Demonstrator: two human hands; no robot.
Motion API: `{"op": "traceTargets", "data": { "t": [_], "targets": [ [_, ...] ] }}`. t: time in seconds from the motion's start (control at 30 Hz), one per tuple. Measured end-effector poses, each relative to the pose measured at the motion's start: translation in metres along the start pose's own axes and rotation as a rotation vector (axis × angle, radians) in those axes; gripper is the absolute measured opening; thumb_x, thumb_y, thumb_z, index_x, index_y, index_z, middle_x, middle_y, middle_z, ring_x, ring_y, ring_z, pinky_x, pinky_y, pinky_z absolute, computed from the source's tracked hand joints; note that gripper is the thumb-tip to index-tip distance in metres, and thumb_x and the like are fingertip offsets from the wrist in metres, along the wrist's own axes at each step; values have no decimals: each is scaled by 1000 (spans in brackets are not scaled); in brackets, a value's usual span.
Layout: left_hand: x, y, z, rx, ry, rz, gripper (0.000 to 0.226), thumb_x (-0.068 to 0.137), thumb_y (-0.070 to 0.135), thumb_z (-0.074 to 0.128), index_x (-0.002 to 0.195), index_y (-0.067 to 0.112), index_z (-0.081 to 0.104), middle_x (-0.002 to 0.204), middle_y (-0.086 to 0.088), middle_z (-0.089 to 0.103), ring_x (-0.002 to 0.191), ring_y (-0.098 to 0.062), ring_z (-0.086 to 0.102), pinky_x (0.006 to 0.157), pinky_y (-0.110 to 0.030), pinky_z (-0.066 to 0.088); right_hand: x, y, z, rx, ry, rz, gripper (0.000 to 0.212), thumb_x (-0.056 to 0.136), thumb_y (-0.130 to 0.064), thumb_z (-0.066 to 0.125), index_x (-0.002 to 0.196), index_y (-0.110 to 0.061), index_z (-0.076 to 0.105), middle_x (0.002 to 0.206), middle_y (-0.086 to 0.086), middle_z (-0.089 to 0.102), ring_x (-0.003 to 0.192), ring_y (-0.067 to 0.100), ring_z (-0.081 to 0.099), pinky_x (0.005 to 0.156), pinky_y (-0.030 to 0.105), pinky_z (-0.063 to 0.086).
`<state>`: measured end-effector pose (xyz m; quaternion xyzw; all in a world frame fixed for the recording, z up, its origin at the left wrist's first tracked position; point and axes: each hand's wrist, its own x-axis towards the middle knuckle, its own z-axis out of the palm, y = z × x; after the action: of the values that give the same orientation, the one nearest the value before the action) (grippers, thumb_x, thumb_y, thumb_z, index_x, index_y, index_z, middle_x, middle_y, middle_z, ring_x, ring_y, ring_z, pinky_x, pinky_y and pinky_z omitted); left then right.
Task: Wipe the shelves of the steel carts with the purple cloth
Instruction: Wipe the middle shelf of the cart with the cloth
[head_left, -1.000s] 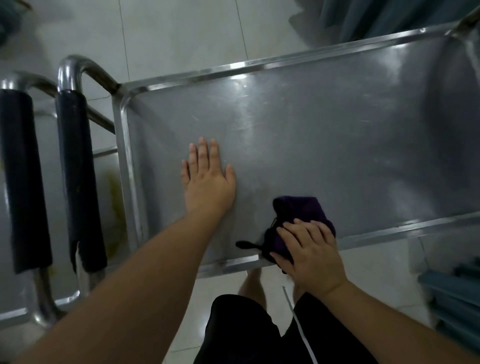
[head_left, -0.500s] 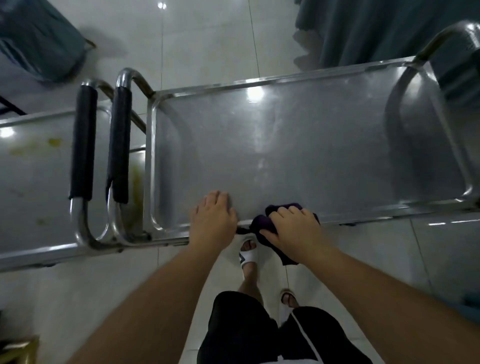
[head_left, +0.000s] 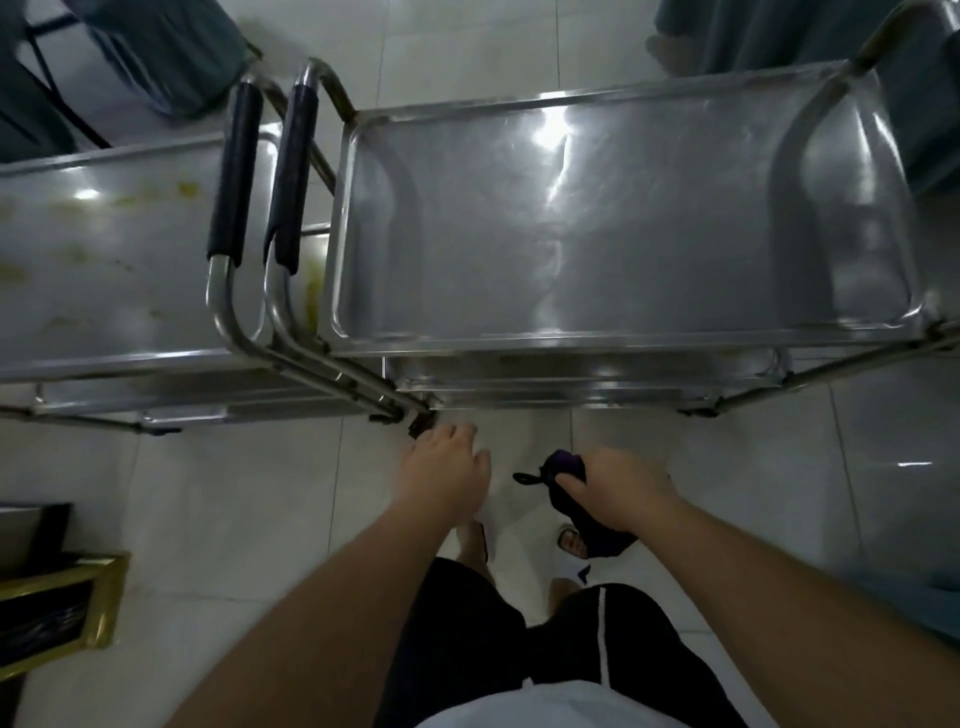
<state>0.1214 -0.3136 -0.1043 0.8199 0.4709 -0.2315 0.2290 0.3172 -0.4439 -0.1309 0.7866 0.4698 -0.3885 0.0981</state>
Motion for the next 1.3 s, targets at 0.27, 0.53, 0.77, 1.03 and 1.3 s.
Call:
{"op": "traceTargets", "data": {
  "t": [0.27,0.53,0.77,1.03,1.3],
  "targets": [
    [-9,-54,26,41,-146,-3,53,109,46,33,157,24,42,154,-7,49,138,-29,48,110,-44,38,13,-36,37,141,-14,81,44,101,-64,43,95,-24,61,86,-1,63,78,20,63,76,40,58],
    [0,-140,54,117,-215,-16,53,110,45,33,157,22,41,153,-9,50,136,-30,50,109,-46,42,45,-81,77,353,3,133,44,102,-62,44,80,-26,57,79,2,64,74,21,63,68,37,54],
    [21,-173,87,84,-180,-100,54,108,44,35,156,20,43,150,-10,53,133,-31,52,106,-45,44,103,-96,92,376,-11,33,46,104,-61,43,81,-24,56,79,3,62,74,20,61,63,34,46],
    [106,-187,140,-119,-135,-137,54,108,44,40,158,23,41,151,-11,51,135,-33,49,108,-45,42,202,-105,123,393,67,45,50,102,-67,40,87,-22,57,85,1,62,73,17,58,58,31,42],
    [217,-240,153,-409,233,-291,49,102,47,56,139,15,54,137,-14,62,126,-36,59,104,-44,50,323,-132,127,484,355,-95,48,104,-63,41,92,-19,58,77,-3,55,68,16,54,56,31,35]
  ]
}}
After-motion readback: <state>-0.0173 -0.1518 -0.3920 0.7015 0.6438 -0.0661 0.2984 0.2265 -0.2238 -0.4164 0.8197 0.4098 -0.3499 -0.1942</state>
